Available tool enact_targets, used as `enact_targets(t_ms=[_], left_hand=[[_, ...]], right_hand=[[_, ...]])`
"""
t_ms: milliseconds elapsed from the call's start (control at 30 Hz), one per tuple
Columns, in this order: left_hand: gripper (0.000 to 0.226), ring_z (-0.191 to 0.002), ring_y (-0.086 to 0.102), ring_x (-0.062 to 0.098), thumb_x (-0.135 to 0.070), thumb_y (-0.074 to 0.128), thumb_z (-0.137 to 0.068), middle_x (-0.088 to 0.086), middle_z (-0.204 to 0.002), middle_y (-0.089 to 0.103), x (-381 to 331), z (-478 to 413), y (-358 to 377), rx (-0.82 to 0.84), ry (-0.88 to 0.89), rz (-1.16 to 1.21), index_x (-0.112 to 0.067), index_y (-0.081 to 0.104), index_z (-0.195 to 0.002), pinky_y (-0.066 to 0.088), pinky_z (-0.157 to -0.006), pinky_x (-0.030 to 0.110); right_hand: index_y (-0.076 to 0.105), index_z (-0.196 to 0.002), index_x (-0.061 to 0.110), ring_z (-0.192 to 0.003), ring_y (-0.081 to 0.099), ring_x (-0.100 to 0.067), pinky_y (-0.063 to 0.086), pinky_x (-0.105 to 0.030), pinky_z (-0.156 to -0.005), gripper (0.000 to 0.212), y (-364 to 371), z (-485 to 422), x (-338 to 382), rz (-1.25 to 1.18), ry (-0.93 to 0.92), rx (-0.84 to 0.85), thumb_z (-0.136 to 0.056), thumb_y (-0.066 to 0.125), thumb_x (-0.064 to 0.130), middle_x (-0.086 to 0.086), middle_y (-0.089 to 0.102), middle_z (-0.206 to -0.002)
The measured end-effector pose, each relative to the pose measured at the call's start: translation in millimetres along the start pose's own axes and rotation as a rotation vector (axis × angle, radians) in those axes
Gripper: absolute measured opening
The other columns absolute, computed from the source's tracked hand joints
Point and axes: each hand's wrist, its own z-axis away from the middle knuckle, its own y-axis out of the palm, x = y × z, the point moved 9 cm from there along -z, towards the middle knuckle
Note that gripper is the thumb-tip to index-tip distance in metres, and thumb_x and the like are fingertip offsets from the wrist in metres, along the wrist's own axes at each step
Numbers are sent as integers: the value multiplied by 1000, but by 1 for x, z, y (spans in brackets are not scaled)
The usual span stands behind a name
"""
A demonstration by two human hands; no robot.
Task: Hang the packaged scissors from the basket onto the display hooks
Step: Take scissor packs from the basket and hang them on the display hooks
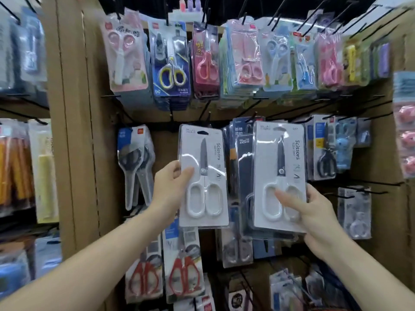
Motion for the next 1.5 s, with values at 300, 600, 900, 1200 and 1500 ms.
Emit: enact_targets(t_ms=[300, 600, 900, 1200, 1500], left_hand=[[15, -97, 77, 18, -15, 63, -102, -1, -104, 80, -7, -28, 21, 73, 75, 97, -16, 69, -116, 62, -87, 39], [14, -92, 77, 12, -12, 63, -102, -5, -100, 80, -13, -36, 29, 31, 150, 172, -15, 69, -114, 58, -72, 20], [12, -92, 77, 14, -12, 63, -101, -4, -97, 80, -11, -44, 31, -20, 132, 166, -21, 70, -105, 61, -80, 29], [10, -93, 74, 23, -17, 63, -101, 3, -95, 78, 21, -66, 36, -45, -70, 81, -16, 72, -95, 61, -85, 42], [19, -107, 67, 29, -31, 67, -99, 6, -116, 71, 61, -94, 35, -99, -318, -31, -14, 65, -109, 55, -97, 41]], right_hand=[[71, -118, 18, -92, 78, -27, 61, -37, -70, 49, 1, -5, -1, -41, -26, -78, -70, 86, 21, -7, 79, -107], [72, -123, 22, -105, 75, -31, 56, -51, -94, 57, -8, -13, 0, -87, -83, -124, -68, 89, 26, -4, 77, -116], [69, -129, 22, -110, 73, -31, 55, -53, -97, 68, -7, -16, 1, -153, -81, -98, -64, 86, 28, -4, 76, -121], [63, -138, 25, -120, 68, -33, 46, -63, -109, 71, 3, -21, -6, -194, -27, -5, -70, 85, 30, -6, 71, -131], [68, -130, 21, -113, 72, -32, 54, -54, -100, 69, 21, -17, 1, -145, -83, -46, -64, 87, 28, -6, 75, -123]])
